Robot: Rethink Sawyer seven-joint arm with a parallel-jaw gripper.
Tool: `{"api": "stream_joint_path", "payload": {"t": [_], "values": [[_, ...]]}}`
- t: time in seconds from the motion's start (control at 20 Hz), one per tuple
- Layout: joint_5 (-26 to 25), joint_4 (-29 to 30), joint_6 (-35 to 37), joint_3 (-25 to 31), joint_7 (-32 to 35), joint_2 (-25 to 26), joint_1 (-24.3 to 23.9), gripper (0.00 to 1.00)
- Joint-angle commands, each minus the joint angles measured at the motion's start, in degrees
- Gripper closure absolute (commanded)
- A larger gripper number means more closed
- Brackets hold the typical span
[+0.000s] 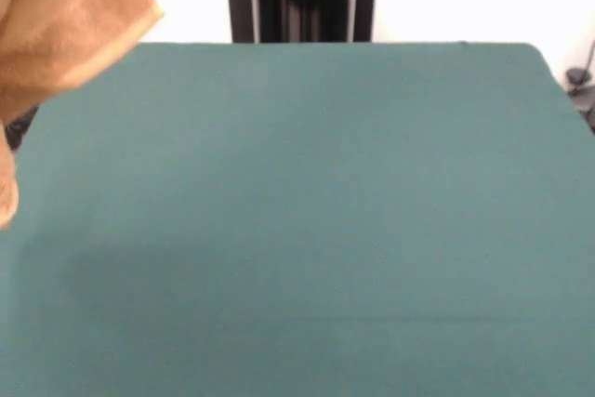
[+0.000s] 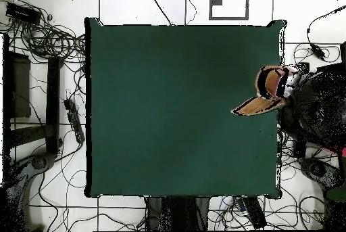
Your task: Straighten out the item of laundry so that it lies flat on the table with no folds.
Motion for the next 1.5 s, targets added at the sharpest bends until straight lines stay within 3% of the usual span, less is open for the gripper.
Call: {"api": "stream_joint_path", "payload": {"t": [0.05, 0.35, 0.55, 0.85, 1.1, 1.3, 1.5], "values": [[4.71, 7.73, 3.86, 12.13, -22.10, -6.03, -1.51, 1.00], [7.45, 10.92, -0.09, 16.30, -25.76, -6.96, -5.34, 1.00], [9.69, 14.41, -8.55, 20.50, -26.42, -7.79, -7.50, 1.00], [5.12, 18.16, -25.92, 22.91, -13.79, -6.00, -5.63, 1.00], [-3.84, 15.58, -37.78, 17.53, -3.10, -2.42, 0.33, 1.00], [-5.76, 13.23, -43.14, 14.37, 0.56, 0.04, 2.83, 1.00], [-4.16, 9.99, -45.13, 12.78, 3.51, 2.51, 4.54, 1.00]]}}
